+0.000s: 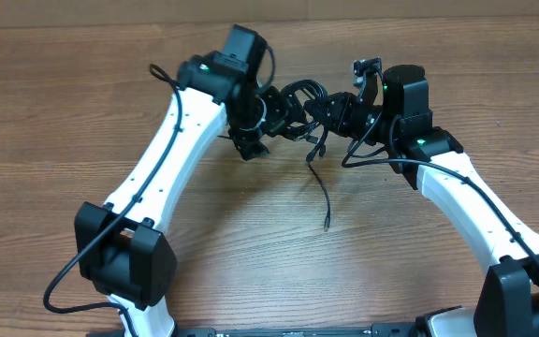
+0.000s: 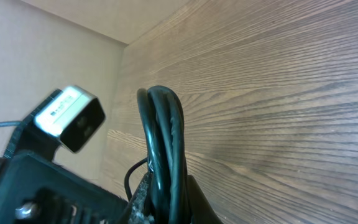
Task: Untangle cables
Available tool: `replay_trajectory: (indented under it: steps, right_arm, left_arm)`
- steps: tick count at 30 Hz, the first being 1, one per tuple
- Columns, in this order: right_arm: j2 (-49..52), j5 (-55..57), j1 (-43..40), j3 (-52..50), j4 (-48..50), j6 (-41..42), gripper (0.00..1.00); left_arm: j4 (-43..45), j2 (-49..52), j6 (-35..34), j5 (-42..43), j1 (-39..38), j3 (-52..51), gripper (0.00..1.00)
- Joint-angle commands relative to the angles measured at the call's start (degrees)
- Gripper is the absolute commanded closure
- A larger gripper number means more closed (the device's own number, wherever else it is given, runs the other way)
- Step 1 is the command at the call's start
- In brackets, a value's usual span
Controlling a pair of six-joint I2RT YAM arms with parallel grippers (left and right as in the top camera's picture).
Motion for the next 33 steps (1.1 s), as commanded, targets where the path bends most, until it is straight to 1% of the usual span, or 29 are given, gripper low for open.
replay_trajectory:
  steps: [1,2,4,6,7,9,11,13,14,15,16,17,18,19,20,21,22,25,29,33]
  right_arm:
    - [-1.5,-1.2,0.1,0.7,0.7,2.9,0.96]
    - [-1.5,-1.9,0.1,0.7,0.9,2.9,0.96]
    - [-1.5,-2.7,0.0,0.7,0.9,2.9,0.96]
    - [-1.5,-2.7,0.0,0.7,0.7,2.9,0.96]
    - [-1.5,-3.1,-0.1,0.7,0.7,2.9,0.96]
    - [-1.5,-4.5,-0.5,0.7,0.9,2.9,0.96]
    - [-1.5,-5.3,-0.7,0.7,0.9,2.9,0.96]
    - [-1.5,-5.2,-0.8,0.7,0.4,2.7,0.96]
    - [-1.5,-5.2,-0.8,0.7,-0.1,2.6,0.92]
    - [-1.5,-5.2,-0.8,0.7,-0.8,2.1,0.75]
    - [-1.5,-5.2,-0.8,0.7,-1.4,0.6,0.63]
    - [-1.5,-5.2,-0.8,0.7,-2.8,-2.6,0.43]
    - [-1.5,-5.2,-0.8,0.7,-3.5,-4.1,0.33]
    - [-1.5,-5.2,-0.8,0.7,-5.2,-6.4,0.17]
    - [-1.5,-5.2,-0.8,0.7,-7.1,-9.1,0.04]
    - [-1.5,-5.2,-0.8,0.7,-9.4,-13.0,0.00]
    - [-1.5,-5.2,-0.8,0.7,-11.8,-17.3,0.00]
    - [-1.5,-5.3,-0.3,0.7,-16.8,-26.8,0.00]
    - [-1.5,-5.3,2.1,0.7,-17.4,-33.9,0.00]
    - [-1.5,-7.6,4.4,0.7,-13.3,-36.4,0.00]
  left_arm:
    - [3.9,-0.8,-11.7,-5.2,-0.9,-3.0,0.07]
    - [5.9,-0.8,-13.1,-5.2,-1.0,-4.1,0.16]
    - [8.6,-0.8,-16.5,-5.6,-1.3,-6.4,0.38]
    - [10.1,-0.8,-19.6,-6.0,-1.3,-9.0,0.55]
    - [10.8,-0.8,-20.4,-6.3,-1.3,-10.1,0.58]
    - [13.0,-0.8,-20.8,-6.2,-1.3,-12.4,0.74]
    - [14.4,-0.8,-20.7,-6.8,-1.2,-14.0,0.96]
    - [14.9,-0.8,-20.3,-8.3,-0.9,-14.4,0.96]
    - [15.4,-0.8,-19.4,-8.8,-0.7,-14.4,0.96]
    - [16.2,-1.0,-17.7,-8.9,-0.3,-14.3,0.96]
    - [17.0,-1.1,-15.5,-9.0,0.2,-14.3,0.96]
    - [17.9,-1.4,-11.4,-8.9,1.3,-13.9,0.96]
    - [18.0,-1.5,-9.7,-8.9,1.7,-13.6,0.96]
    - [18.0,-1.6,-6.9,-8.9,2.5,-13.1,0.96]
    - [17.9,-1.7,-3.7,-8.8,3.5,-12.6,0.96]
    - [17.9,-1.9,-0.9,-8.5,4.3,-12.2,0.96]
    - [17.6,-2.1,2.2,-7.3,5.6,-11.7,0.96]
    - [17.7,-2.4,7.9,-0.9,8.7,-11.1,0.96]
    - [16.9,-2.3,15.7,6.2,11.8,-11.1,0.96]
    - [13.2,-2.3,19.3,6.4,12.6,-11.1,0.96]
